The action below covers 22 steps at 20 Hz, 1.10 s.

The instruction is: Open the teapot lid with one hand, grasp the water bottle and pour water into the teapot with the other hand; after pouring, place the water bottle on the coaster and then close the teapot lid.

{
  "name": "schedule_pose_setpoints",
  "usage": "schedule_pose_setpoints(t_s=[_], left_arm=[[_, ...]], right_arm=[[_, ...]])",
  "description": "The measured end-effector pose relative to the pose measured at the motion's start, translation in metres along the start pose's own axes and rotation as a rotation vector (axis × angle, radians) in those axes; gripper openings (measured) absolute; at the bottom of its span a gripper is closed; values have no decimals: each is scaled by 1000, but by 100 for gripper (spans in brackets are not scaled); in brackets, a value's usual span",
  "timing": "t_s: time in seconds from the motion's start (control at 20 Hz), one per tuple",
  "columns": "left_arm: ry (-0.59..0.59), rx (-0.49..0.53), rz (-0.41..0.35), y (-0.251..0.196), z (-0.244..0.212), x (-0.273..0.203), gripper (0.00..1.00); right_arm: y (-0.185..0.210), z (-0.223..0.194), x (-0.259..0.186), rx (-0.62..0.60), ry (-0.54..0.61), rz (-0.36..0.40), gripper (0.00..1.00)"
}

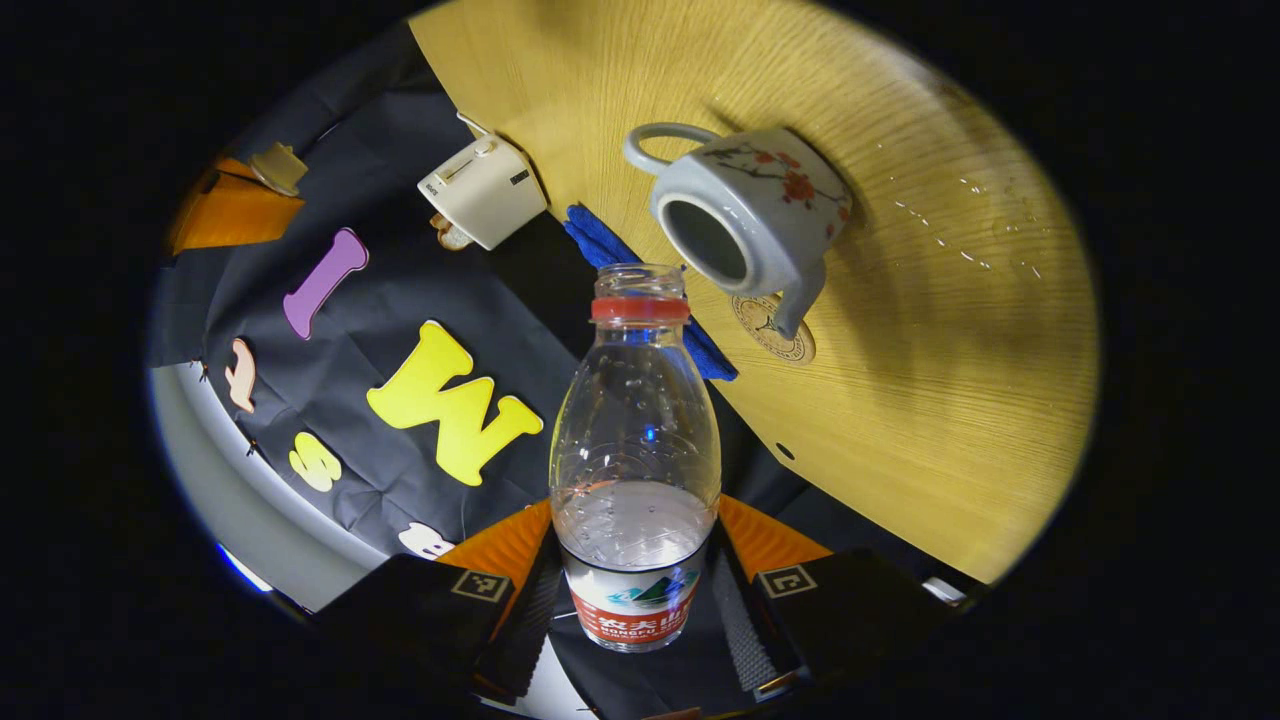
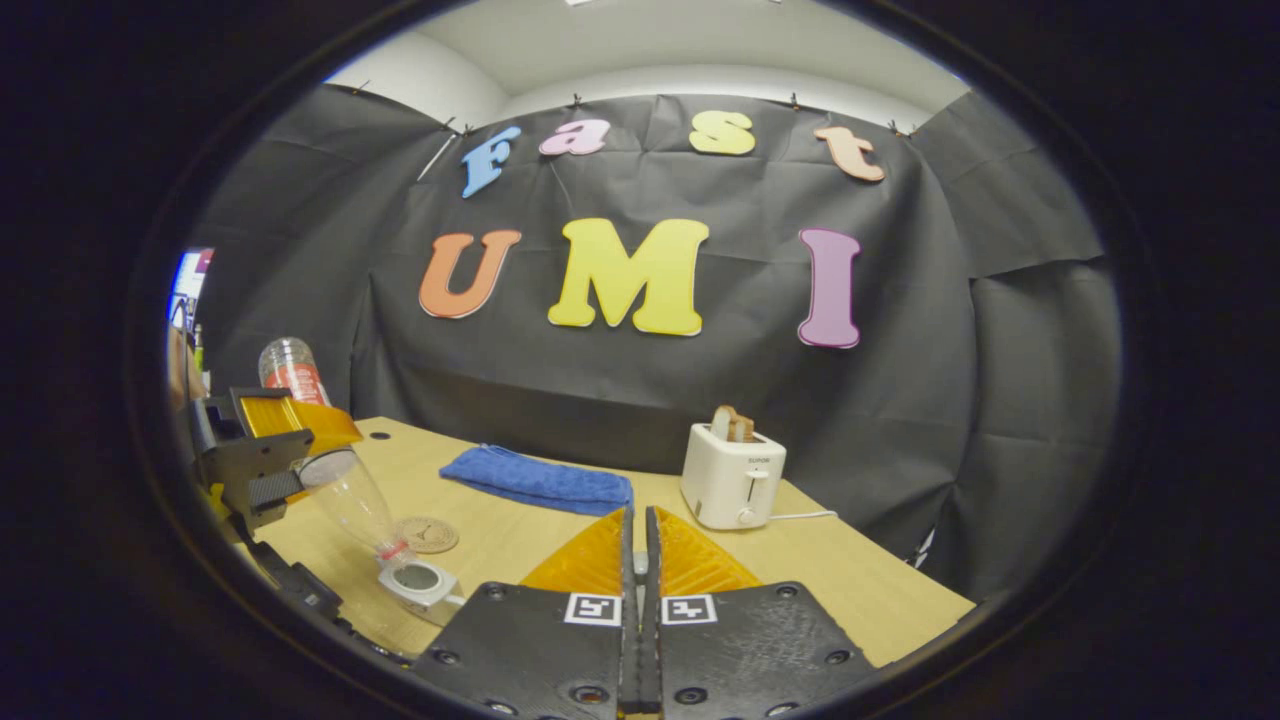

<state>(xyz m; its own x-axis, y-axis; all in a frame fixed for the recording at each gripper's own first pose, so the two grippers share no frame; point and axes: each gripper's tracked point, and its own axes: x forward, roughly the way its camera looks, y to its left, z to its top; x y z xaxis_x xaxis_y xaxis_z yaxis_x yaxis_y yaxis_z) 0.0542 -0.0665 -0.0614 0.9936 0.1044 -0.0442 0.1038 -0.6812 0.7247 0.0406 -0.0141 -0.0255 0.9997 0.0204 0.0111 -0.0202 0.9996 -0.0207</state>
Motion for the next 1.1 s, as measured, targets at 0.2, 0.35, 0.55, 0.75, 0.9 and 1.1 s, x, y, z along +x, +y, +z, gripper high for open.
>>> schedule_pose_setpoints(t_s=[0.2,0.35,0.55,0.75,0.9,1.1], left_arm=[[-14,-42,5,1,-2,2,75],[-87,-363,-55,-25,4,3,75],[-74,-695,-120,-53,-7,6,74],[-109,-1163,-151,-41,-18,6,75],[-100,-1396,-179,-33,-25,13,75],[-178,-1725,-109,-1,-29,24,75]], right_arm=[[-1,0,1,0,0,-5,0],[-5,4,1,11,-13,-10,0],[-20,-2,6,23,8,-42,0],[-23,-9,10,23,25,-53,0],[-20,-12,11,16,31,-52,0],[-19,-14,12,8,33,-51,0]])
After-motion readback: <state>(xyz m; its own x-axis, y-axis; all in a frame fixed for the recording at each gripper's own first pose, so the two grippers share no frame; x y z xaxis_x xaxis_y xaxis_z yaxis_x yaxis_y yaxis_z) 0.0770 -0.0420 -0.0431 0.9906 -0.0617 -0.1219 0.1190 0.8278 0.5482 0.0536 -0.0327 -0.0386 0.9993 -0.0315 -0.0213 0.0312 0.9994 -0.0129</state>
